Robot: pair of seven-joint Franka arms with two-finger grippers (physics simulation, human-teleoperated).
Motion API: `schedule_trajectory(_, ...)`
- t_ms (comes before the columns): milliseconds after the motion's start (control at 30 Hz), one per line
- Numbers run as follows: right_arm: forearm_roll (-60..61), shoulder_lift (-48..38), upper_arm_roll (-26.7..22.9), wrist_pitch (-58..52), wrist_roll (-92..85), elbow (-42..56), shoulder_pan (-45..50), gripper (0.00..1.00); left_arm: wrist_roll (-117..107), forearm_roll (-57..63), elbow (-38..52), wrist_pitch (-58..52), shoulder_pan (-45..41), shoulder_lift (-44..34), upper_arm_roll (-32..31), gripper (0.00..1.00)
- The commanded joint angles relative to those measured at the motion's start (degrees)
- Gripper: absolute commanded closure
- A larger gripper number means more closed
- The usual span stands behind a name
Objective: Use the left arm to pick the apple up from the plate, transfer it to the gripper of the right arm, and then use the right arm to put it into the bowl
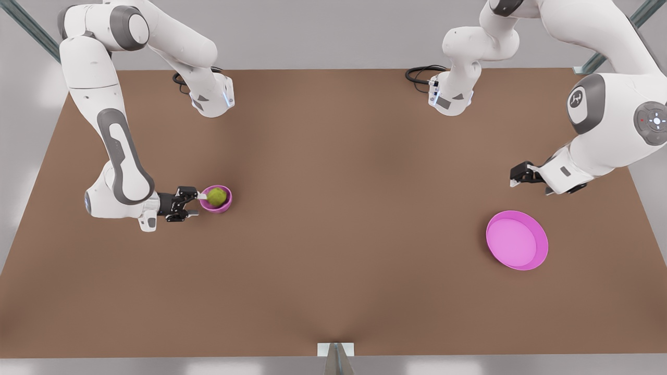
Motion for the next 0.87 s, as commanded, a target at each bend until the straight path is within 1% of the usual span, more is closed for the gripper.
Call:
schedule_trajectory(0,-0.3,-0.5,0.7,-2.0,4.4,2.0,0.1,0.11,-9.7,0.1,0.0,-0.1,-0.1,0.0,0.0,0.00)
schedule_trajectory(67,-5.7,-0.5,1.1,-4.7,12.4,10.0,0.1,0.11,-9.9,0.1,0.0,-0.1,-0.3,-0.1,0.0,0.00)
schedule_trajectory(100,-14.7,-0.3,1.2,-4.9,20.5,18.6,1.7,0.12,-9.9,0.1,0.0,-0.1,-0.3,-0.1,0.0,0.00)
schedule_trajectory(133,-21.5,-0.2,1.2,-8.0,28.8,27.2,4.1,0.12,-9.9,0.1,0.0,-0.1,-0.3,-0.1,0.0,0.00)
schedule_trajectory(167,-28.7,0.7,1.2,-10.7,37.3,35.5,7.4,0.10,-9.9,0.1,0.0,-0.1,-0.3,-0.1,0.0,0.00)
schedule_trajectory(200,-36.3,0.5,1.2,-10.9,43.5,41.5,9.9,0.09,-9.9,0.1,0.0,-0.1,-0.4,-0.1,0.0,0.00)
schedule_trajectory(233,-39.1,-0.2,1.2,-13.4,49.9,43.5,10.4,0.09,-10.0,0.1,0.0,-0.1,-0.4,-0.2,0.0,0.00)
schedule_trajectory(267,-40.4,-3.2,1.1,-19.3,60.0,44.2,10.1,0.09,-10.0,0.1,0.0,-0.1,-0.4,-0.2,0.0,0.00)
schedule_trajectory(300,-40.9,-6.4,1.2,-22.2,66.6,42.3,9.8,0.09,-10.0,0.1,0.1,-0.1,-0.4,-0.2,0.0,0.00)
schedule_trajectory(333,-40.9,-14.1,1.2,-21.3,71.6,31.3,8.9,0.10,-9.9,0.2,0.2,-0.1,-0.4,-0.1,0.0,0.00)
schedule_trajectory(367,-41.0,-12.2,1.3,-19.8,71.3,33.7,9.2,0.00,-10.0,0.2,0.3,-0.1,-0.5,-0.1,0.0,0.00)
schedule_trajectory(400,-38.4,-11.0,0.7,-23.4,71.6,40.5,8.9,0.00,-10.1,0.2,0.5,-0.1,-1.0,-0.1,-0.1,0.00)
schedule_trajectory(500,-38.8,-10.9,0.8,-23.2,72.8,39.6,8.8,0.00,-10.3,0.3,0.8,0.0,-1.2,-0.1,0.0,0.00)
schedule_trajectory(567,-39.1,-12.2,-0.2,-23.3,73.8,39.0,9.4,0.00,-10.3,0.3,0.8,0.0,-1.1,0.0,0.0,0.00)
schedule_trajectory(600,-39.1,-12.2,-4.1,-23.1,73.8,38.7,12.7,0.00,-10.2,0.3,0.8,0.1,-1.2,0.0,0.0,0.00)
schedule_trajectory(633,-38.3,-12.3,-9.8,-22.5,73.7,37.1,17.4,0.00,-10.2,0.3,0.8,0.3,-1.1,0.0,0.0,0.00)
schedule_trajectory(733,-38.3,-12.0,-9.7,-21.4,73.8,37.2,17.7,0.00,-10.1,0.2,0.8,0.4,-1.2,0.3,0.0,0.00)
schedule_trajectory(767,-38.3,-12.3,-8.1,-22.0,75.6,37.3,17.7,0.00,-10.1,0.2,0.8,0.5,-1.2,0.3,0.0,0.00)
schedule_trajectory(833,-38.5,-12.2,-7.6,-21.9,77.2,37.6,17.6,0.00,-10.1,0.2,0.8,0.5,-1.2,0.3,0.0,0.00)
